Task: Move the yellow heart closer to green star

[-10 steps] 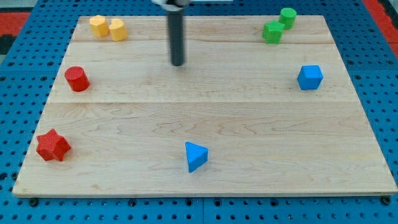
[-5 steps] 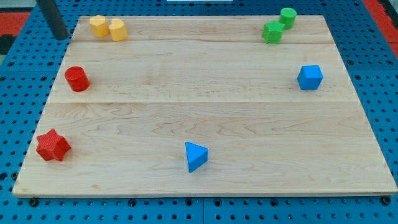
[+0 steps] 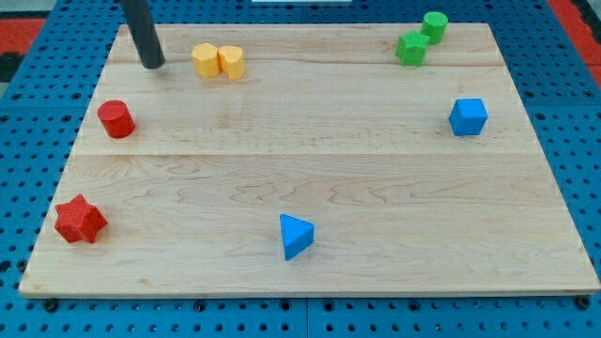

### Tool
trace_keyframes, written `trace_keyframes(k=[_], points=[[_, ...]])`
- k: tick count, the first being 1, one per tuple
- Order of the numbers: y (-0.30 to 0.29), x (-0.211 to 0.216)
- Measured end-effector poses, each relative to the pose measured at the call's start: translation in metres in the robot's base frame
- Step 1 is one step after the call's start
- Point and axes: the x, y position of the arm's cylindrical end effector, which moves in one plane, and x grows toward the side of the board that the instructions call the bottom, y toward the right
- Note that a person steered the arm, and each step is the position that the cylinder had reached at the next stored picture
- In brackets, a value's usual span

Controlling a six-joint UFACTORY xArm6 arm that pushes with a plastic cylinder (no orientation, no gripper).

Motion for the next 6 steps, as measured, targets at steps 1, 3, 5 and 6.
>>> trace_keyframes(k=[1, 3, 5, 6], points=[[0.099, 0.004], [0.091, 0.009], [0.193, -0.05], [0.187, -0.024]])
